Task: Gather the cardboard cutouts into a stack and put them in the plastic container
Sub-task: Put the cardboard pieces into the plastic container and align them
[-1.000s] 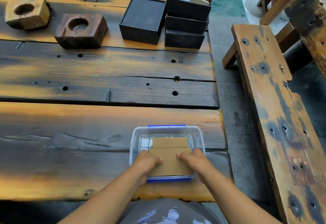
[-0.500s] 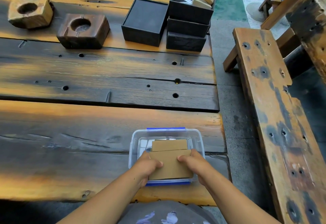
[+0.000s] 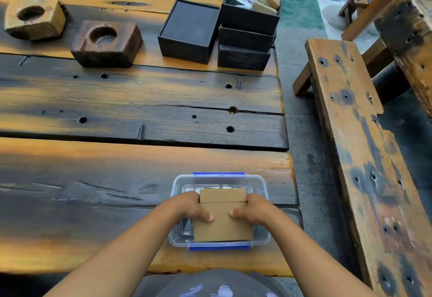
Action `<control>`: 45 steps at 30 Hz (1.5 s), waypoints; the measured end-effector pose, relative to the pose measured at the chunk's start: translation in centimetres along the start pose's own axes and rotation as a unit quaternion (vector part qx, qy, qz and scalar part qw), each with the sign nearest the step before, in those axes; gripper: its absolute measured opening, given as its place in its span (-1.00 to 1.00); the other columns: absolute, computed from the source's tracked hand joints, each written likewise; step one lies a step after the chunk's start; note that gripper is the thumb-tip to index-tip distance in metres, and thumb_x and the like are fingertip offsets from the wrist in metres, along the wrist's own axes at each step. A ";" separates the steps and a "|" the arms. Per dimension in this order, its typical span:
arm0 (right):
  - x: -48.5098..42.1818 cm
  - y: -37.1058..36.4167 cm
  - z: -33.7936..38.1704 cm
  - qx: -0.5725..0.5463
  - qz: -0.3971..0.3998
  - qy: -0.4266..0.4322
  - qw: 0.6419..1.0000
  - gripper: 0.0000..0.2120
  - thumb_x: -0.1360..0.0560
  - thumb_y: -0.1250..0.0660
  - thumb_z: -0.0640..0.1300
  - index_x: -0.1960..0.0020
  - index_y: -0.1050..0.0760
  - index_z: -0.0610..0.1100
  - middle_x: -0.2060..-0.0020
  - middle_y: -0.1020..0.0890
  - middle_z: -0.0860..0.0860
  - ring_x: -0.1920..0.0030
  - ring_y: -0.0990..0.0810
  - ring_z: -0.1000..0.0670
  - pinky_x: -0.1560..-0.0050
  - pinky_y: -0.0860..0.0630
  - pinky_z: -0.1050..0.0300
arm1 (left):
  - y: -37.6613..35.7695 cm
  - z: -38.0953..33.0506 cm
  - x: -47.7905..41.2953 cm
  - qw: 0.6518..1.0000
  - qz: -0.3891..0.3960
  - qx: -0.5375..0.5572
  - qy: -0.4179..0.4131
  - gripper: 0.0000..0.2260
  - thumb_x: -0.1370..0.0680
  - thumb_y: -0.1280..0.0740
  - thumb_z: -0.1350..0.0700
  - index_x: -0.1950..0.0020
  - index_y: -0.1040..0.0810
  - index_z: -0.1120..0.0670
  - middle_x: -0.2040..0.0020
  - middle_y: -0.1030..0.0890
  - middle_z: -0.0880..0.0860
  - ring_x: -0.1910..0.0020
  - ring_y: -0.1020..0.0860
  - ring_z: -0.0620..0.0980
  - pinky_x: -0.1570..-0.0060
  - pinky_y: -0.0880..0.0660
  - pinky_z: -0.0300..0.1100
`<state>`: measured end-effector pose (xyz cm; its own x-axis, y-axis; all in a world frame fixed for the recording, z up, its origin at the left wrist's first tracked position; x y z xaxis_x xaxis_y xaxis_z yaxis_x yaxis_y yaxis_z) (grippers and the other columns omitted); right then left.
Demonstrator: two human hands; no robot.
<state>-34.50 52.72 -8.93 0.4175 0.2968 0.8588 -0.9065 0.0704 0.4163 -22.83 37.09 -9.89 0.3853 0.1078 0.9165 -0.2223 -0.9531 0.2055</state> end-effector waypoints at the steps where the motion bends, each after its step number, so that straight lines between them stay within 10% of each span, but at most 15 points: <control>1: 0.0 -0.5 -0.5 0.012 0.025 -0.014 1.000 -0.40 -0.38 -0.46 0.16 -0.30 -0.44 -0.12 -0.20 -0.58 -0.08 -0.12 -0.59 -0.10 -0.12 -0.58 0.00 | -0.1 0.2 -0.1 1.000 0.006 -0.021 0.008 -0.35 -0.35 -0.56 -0.09 -0.37 -0.42 0.03 -0.20 -0.53 -0.02 -0.02 -0.53 -0.04 0.10 -0.44 -0.19; 4: -0.4 -1.2 -1.0 0.022 0.067 -0.033 0.997 -0.29 -0.34 -0.51 0.17 -0.36 -0.39 -0.13 -0.26 -0.53 -0.11 -0.14 -0.58 -0.15 -0.16 -0.59 -0.09 | -0.1 0.7 -0.5 0.997 0.001 -0.074 0.017 -0.21 -0.30 -0.55 -0.22 -0.42 -0.38 0.04 -0.39 -0.38 0.06 -0.29 -0.46 0.11 -0.09 -0.43 -0.05; 17: -0.6 -1.9 -1.5 -0.028 0.093 -0.044 0.994 -0.20 -0.29 -0.52 0.22 -0.39 -0.37 -0.10 -0.29 -0.54 -0.09 -0.21 -0.56 -0.12 -0.27 -0.52 -0.08 | -0.5 0.9 -1.5 0.988 -0.021 -0.151 0.000 -0.09 -0.28 -0.46 -0.38 -0.49 -0.32 0.05 -0.47 -0.14 0.10 -0.33 -0.43 0.11 -0.37 -0.38 0.00; 45: 0.2 -2.0 -1.2 -0.058 0.016 -0.018 0.998 -0.30 -0.35 -0.51 0.17 -0.37 -0.39 -0.10 -0.29 -0.54 -0.08 -0.22 -0.55 -0.10 -0.21 -0.52 0.01 | -0.8 0.9 -0.4 0.994 -0.091 -0.058 -0.025 -0.24 -0.22 -0.61 -0.14 -0.32 -0.41 0.04 -0.32 -0.46 0.09 -0.23 -0.51 0.11 -0.22 -0.53 0.03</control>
<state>-32.64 53.76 -9.92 0.3878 0.2656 0.8827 -0.9199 0.1720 0.3524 -21.95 37.58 -10.72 0.4712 0.2591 0.8431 -0.2453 -0.8797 0.4074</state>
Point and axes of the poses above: each hand's wrist, its own x-axis away from the middle knuckle, its own y-axis out of the back of the hand, z = x × y, the point moved 9 cm from there along -x, towards the middle knuckle
